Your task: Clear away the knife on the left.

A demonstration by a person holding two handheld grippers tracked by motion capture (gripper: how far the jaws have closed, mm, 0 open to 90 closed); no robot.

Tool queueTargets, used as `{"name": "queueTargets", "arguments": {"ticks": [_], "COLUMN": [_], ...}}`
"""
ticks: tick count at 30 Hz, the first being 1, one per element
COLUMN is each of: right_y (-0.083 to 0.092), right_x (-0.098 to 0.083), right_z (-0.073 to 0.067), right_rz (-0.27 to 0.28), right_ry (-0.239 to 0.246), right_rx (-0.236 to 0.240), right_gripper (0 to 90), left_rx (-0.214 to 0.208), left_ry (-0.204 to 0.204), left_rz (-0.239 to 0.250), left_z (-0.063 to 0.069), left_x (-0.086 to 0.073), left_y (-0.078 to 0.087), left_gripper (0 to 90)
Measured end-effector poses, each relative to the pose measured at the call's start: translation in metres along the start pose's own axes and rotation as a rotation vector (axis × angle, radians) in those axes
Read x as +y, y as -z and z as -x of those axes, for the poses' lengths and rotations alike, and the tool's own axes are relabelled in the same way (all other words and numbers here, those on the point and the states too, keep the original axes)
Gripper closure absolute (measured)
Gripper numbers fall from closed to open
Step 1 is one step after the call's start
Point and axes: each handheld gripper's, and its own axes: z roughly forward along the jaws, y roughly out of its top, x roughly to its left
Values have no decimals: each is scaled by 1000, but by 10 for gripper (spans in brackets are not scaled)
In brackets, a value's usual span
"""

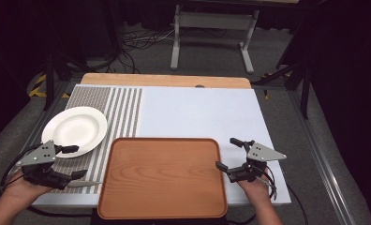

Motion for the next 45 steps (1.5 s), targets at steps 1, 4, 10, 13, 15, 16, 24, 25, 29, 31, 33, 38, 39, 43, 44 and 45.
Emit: {"name": "queueTargets", "arguments": {"ticks": [1, 4, 10, 13, 15, 16, 24, 25, 29, 31, 33, 38, 39, 43, 44, 45], "right_y": [0, 0, 0, -1, -1, -1, -1, -1, -1, 0, 0, 1, 1, 1, 1, 1], "right_x": [0, 0, 0, 0, 0, 0, -1, -1, -1, -1, -1, -1, -1, -1, -1, -1], "right_z": [0, 0, 0, 0, 0, 0, 0, 0, -1, -1, 0, 1, 1, 1, 1, 1], "right_rz": [-2, -13, -14, -15, -16, -16, -17, -17, -17, -15, -19, -11, -11, -14, -13, -13], "right_ry": [0, -5, -6, -6, -6, -7, -6, -6, -2, 1, 2, -2, 0, -3, -3, -2], "right_rx": [-1, -4, -2, 0, 1, 1, 5, 5, 6, 5, 2, 1, -1, 0, 1, 2], "right_gripper": [14, 14, 15, 15, 15, 15, 15, 15, 15, 15, 15, 15, 15, 15, 15, 15], "left_rx": [2, -5, -15, -18, -23, -31, -71, -72, -103, -113, -119, -145, -149, -157, -157, -158], "left_ry": [-2, 2, -6, -19, -26, -29, -53, -53, -51, -66, -77, -96, -102, -115, -118, -127], "left_rz": [-16, -48, -116, -150, -186, -204, -285, -291, -334, -363, -388, -460, -470, -515, -528, -534], "left_z": [0, -2, -5, -7, -7, -7, -10, -10, -12, -13, -14, -17, -17, -19, -20, -20], "left_x": [0, 1, 1, 2, 2, 3, 1, 0, 0, 0, 0, -5, -6, -11, -12, -12], "left_y": [0, 0, 1, 3, 2, 2, 0, 0, 1, 0, 0, -3, -3, -3, -2, -2], "left_gripper": [169, 164, 151, 151, 154, 161, 197, 206, 260, 266, 260, 258, 264, 283, 288, 300]}}
